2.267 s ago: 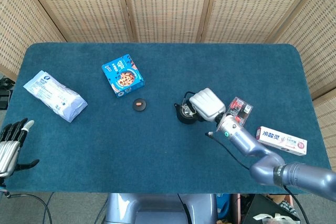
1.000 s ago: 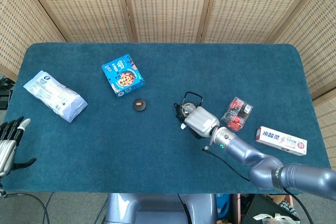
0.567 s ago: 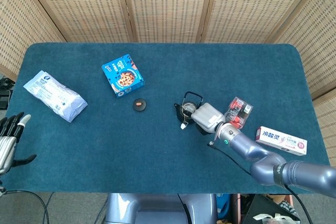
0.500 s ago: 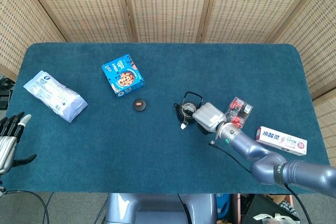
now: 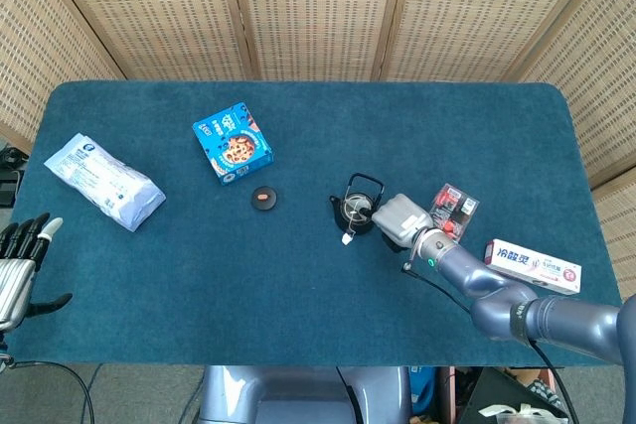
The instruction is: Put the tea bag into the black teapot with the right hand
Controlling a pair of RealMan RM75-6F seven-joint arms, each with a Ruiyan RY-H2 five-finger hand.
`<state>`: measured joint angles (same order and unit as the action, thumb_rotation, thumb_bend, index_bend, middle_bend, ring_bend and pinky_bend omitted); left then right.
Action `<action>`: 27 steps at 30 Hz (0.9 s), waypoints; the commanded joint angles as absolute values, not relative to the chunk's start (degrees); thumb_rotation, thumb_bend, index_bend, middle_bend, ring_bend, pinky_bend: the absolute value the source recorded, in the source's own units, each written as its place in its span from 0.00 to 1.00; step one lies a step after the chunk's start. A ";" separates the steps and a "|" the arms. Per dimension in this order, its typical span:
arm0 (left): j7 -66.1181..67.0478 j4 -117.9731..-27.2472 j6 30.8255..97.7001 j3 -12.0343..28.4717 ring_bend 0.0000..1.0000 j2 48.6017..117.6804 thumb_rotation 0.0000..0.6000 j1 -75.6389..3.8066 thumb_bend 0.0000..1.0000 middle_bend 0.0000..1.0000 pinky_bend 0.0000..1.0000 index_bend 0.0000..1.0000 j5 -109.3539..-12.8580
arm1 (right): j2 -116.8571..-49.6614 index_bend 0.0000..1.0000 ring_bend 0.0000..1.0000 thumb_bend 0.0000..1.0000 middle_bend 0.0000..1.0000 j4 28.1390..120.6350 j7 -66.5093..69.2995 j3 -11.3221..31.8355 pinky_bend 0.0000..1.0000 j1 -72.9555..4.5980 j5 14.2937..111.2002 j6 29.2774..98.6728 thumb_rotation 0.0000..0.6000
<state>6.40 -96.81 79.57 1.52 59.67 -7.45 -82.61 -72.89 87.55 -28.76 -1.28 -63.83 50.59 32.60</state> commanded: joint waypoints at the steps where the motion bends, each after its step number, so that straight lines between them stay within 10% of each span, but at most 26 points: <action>1: 6.37 -96.71 79.51 1.53 0.00 59.71 1.00 -7.46 0.07 0.00 0.00 0.00 -82.51 | -73.23 0.13 0.85 0.79 0.84 87.21 -28.95 -1.42 0.88 -64.35 50.10 32.43 0.85; 27: 4.88 -95.20 79.31 1.15 0.00 60.37 1.00 -7.22 0.07 0.00 0.00 0.00 -82.61 | -70.79 0.13 0.85 0.79 0.84 92.08 -33.09 -5.41 0.88 -69.13 43.10 36.33 0.97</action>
<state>4.88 -95.19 79.30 1.15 60.36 -7.22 -82.60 -71.84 90.91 -32.79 -5.23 -68.99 43.24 35.40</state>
